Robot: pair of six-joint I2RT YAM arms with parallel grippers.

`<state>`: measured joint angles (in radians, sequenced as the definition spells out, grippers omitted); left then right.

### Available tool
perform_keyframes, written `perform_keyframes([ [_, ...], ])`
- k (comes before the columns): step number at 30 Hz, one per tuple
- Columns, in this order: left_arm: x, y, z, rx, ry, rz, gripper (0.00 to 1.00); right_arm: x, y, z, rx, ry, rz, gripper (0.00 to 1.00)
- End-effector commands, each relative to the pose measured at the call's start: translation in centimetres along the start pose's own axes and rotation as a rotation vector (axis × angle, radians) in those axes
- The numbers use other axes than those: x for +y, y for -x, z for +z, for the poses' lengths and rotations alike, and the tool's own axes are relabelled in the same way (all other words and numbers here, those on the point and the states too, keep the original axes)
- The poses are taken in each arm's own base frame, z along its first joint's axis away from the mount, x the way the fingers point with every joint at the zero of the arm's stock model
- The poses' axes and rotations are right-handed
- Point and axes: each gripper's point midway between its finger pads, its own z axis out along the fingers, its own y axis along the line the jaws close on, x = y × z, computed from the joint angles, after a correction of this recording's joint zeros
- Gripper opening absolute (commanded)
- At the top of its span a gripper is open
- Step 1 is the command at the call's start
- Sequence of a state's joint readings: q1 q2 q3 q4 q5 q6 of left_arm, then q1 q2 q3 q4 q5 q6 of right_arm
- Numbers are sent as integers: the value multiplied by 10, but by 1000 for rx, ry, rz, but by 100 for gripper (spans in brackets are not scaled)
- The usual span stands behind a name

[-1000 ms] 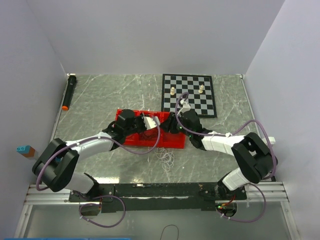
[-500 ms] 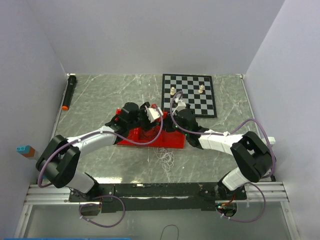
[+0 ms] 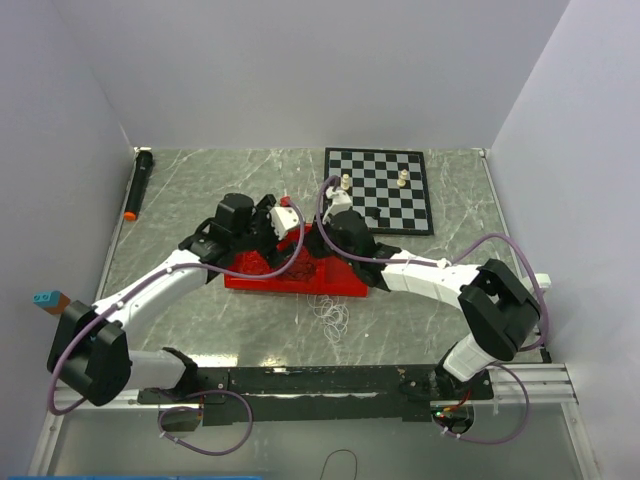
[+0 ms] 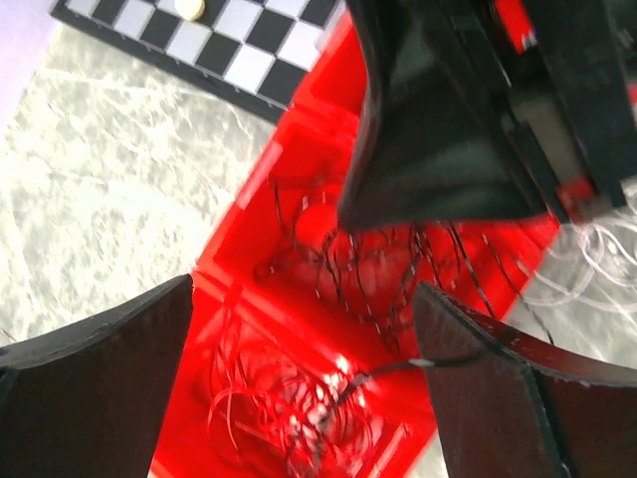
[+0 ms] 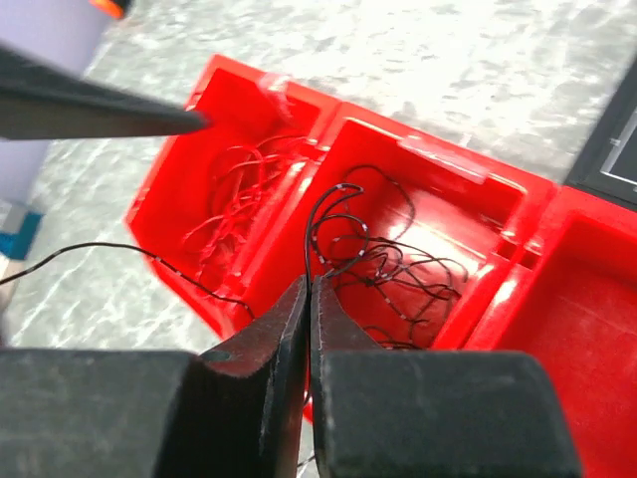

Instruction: Untangle the cables

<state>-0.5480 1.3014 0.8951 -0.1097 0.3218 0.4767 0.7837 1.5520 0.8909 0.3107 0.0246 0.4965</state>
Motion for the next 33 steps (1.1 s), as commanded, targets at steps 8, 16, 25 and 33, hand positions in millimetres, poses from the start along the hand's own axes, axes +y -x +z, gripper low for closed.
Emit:
perform_keyframes([
  [8,-30,5,-25,-8,-183,84,98,-48,4,-3,-27,-238,27,6],
  [16,-18,25,-40,7,-151,93,97,-70,14,-8,-51,-288,37,5],
  [25,84,53,-83,-89,324,-242,97,-76,19,-14,-94,-273,37,5],
  [33,118,20,-73,109,427,-460,89,-26,26,2,-100,-195,-92,5],
])
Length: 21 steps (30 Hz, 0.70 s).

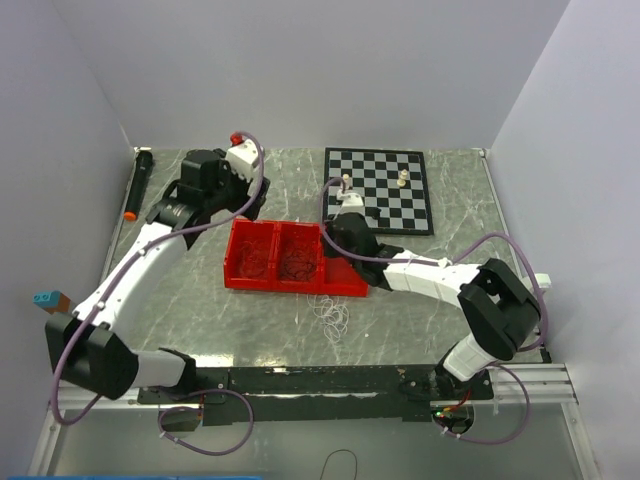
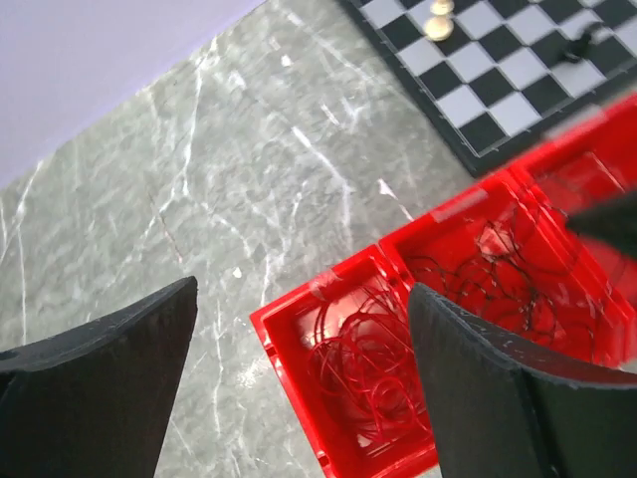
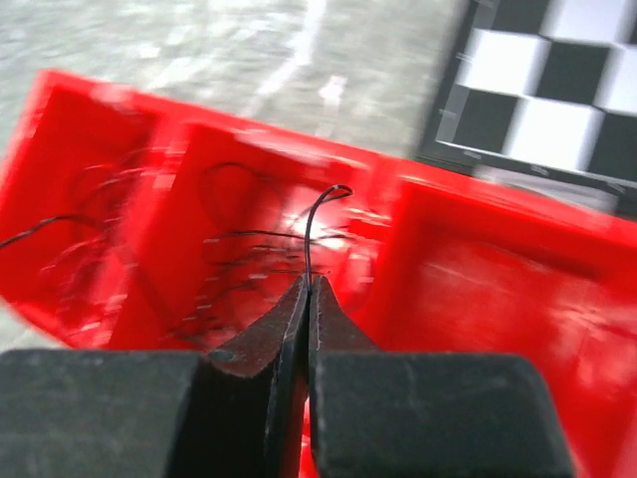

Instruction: Untangle the cables

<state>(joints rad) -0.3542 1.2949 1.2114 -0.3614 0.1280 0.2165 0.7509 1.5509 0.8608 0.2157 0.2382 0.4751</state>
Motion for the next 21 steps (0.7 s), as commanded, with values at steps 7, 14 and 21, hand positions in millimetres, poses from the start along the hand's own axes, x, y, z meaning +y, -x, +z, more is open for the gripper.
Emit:
perform_keyframes([
  [7,3,-3,-2,90,14,-150,88,59,26,19,-51,90,-54,5],
  [14,3,4,-7,85,-2,-128,87,55,-1,47,32,11,-72,3],
  [21,8,21,-12,58,6,-122,88,51,-16,57,74,-51,-65,30],
])
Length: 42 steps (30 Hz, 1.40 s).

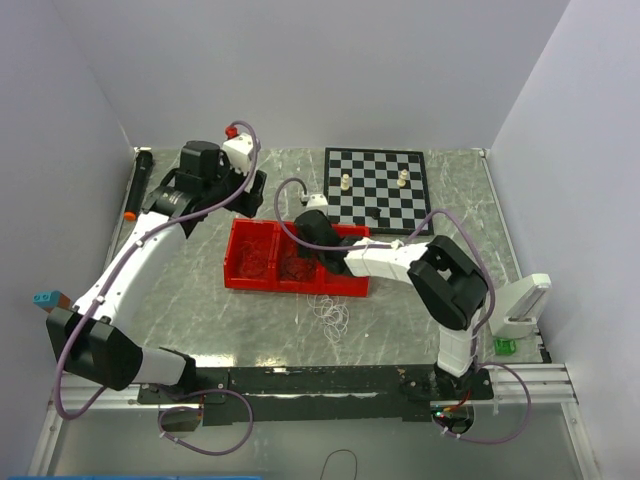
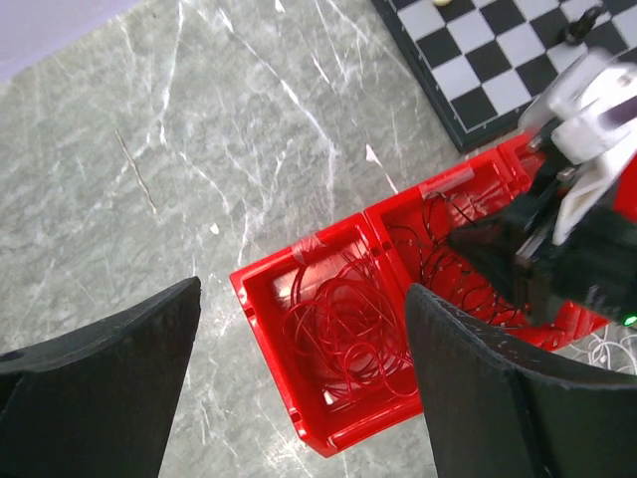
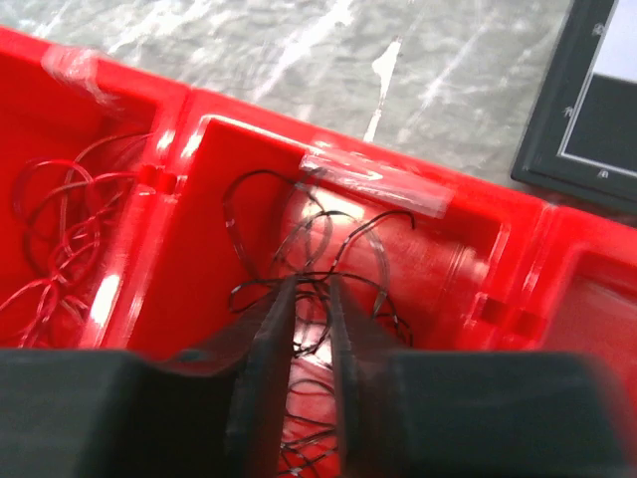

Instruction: Untangle the cables

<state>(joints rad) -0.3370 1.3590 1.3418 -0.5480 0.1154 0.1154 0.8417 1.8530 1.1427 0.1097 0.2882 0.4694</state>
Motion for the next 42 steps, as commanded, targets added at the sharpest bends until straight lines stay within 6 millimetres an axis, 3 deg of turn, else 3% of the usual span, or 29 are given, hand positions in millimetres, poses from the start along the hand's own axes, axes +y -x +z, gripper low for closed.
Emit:
perform_keyframes([
  [1,2,30,-11,-69,-5,5,88,9,25,-3,-45,-20,30,39],
  [4,5,29,-9,-69,8,-17,88,18,51,-17,-101,25,46,57],
  [9,5,19,-7,-57,-2,-25,86,29,73,-40,-139,97,81,65],
  [12,6,12,-5,-50,2,-13,86,24,78,-48,-150,90,84,70],
  [17,9,11,-2,-33,1,-17,84,4,91,-53,-179,88,111,70],
  [21,15,19,-2,-52,14,-14,82,-1,107,-77,-231,175,117,68],
  [26,18,34,-3,-77,5,-19,77,6,97,-116,-247,345,61,57],
  [30,16,38,0,-78,-17,-10,76,29,65,-143,-179,564,8,26],
  [34,13,37,1,-71,-40,12,76,49,39,-164,-93,752,1,11],
  [38,8,37,0,-74,-74,36,77,53,29,-149,3,777,21,5],
  [42,4,35,0,-73,-96,48,78,47,41,-117,50,712,42,4],
])
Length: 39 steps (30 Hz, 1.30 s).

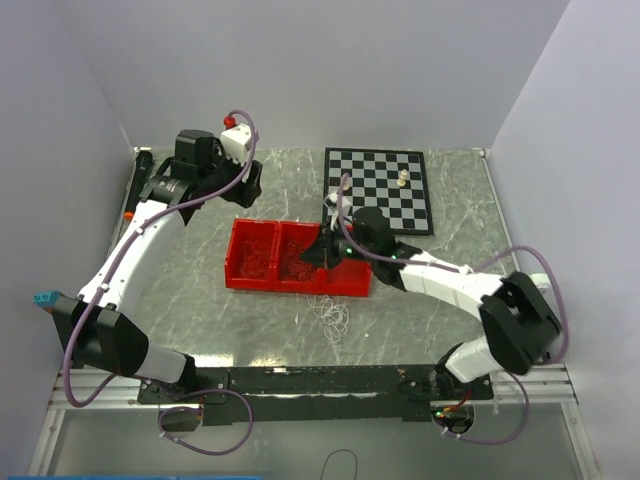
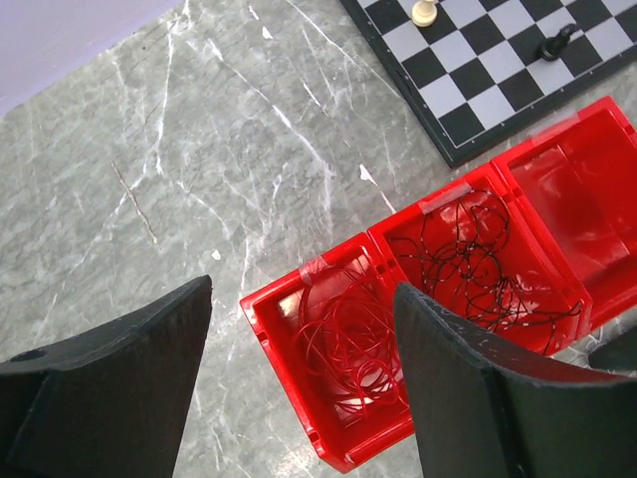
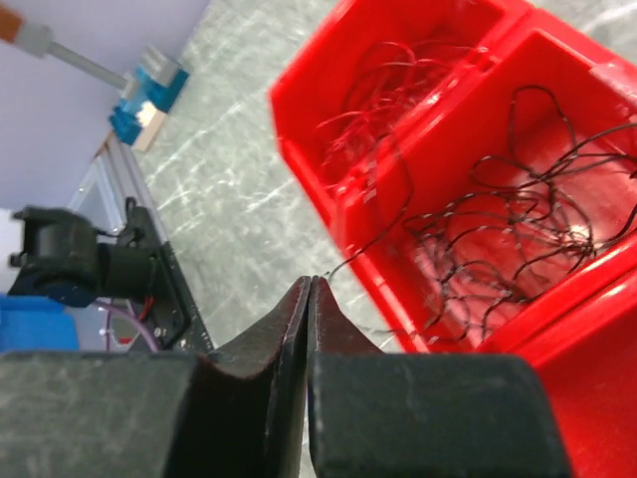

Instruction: Untangle the cables

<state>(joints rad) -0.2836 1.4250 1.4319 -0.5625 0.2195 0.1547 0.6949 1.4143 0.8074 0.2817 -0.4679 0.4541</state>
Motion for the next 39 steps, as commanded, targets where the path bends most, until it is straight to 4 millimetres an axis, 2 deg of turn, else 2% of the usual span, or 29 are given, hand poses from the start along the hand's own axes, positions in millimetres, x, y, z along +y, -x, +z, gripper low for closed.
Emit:
perform_keyframes([
  [1,-5,17,-7,-51,-39,38,79,-7,31,22,6,12,3,3],
  [4,-4,17,-9,-62,-32,54,79,-21,43,41,25,-41,6,2],
  [12,-6,11,-9,-60,-38,64,80,-64,32,77,100,-183,72,1],
  [14,-5,11,-8,-58,-34,68,80,-73,24,85,127,-204,89,1],
  [21,-5,8,-6,-59,-30,61,80,-85,8,96,168,-241,112,0],
  [26,-4,6,-5,-62,-27,54,80,-92,13,103,154,-263,104,0],
  [27,-5,5,-4,-60,-32,52,80,-94,12,101,165,-283,107,1],
  [30,-11,0,-2,-49,-60,53,81,-83,38,90,103,-287,65,9],
  [32,-14,-7,0,-41,-81,70,82,-68,61,75,47,-282,34,30],
  [34,-16,-22,6,-17,-94,85,83,-62,74,59,4,-298,27,48],
  [37,-13,-46,18,27,-89,105,86,-61,82,30,-65,-324,50,59],
  [39,-9,-61,30,71,-75,105,85,-59,86,4,-111,-348,53,63],
])
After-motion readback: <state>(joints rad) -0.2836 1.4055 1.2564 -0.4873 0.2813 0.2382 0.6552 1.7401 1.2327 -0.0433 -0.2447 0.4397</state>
